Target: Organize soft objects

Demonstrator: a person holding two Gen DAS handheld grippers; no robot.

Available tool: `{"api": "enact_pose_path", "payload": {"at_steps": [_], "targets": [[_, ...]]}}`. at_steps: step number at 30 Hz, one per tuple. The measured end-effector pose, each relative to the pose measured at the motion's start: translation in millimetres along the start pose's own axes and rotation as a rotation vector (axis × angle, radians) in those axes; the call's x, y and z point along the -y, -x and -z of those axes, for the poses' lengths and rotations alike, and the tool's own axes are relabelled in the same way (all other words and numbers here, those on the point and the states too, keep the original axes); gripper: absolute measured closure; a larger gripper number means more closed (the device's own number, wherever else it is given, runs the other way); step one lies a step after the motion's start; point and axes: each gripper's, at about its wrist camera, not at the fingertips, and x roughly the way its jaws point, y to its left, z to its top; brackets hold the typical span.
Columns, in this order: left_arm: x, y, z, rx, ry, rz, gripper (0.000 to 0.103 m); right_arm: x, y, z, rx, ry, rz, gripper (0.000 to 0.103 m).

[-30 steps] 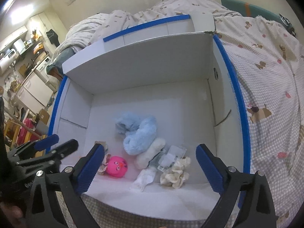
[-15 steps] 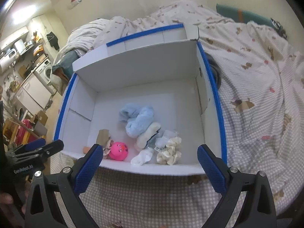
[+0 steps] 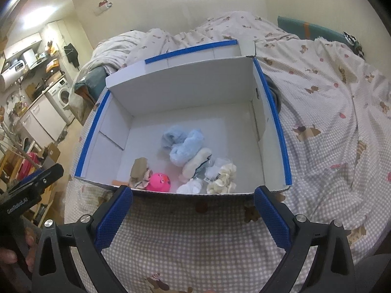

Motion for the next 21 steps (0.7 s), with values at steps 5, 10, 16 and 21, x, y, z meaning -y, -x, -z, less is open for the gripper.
{"api": "enact_pose_path", "payload": {"at_steps": [5,10,16,21], "targets": [[3.9,3.6,1.5,0.029,-0.035,-0.015,0.001,-6.5,-0.2,-0.4,0.039,0.023,0.017,0.000],[12.5,6.5,2.5,0.051,-0.079,-0.019,0.001,-9.2,-1.9,-0.4,0.060,0.038,0.034,0.000],[15.4,0.8,1.8,0.030,-0.080,-0.011,0.001,-13.2,1.6,-2.5,0.106,0.070,0.055,0.000],[15.2,0.8,1.8,0.030,-0.080,-0.011,0.001,-12.6,2.8,-4.1,0.111,0.061,0.049,0.000]]}}
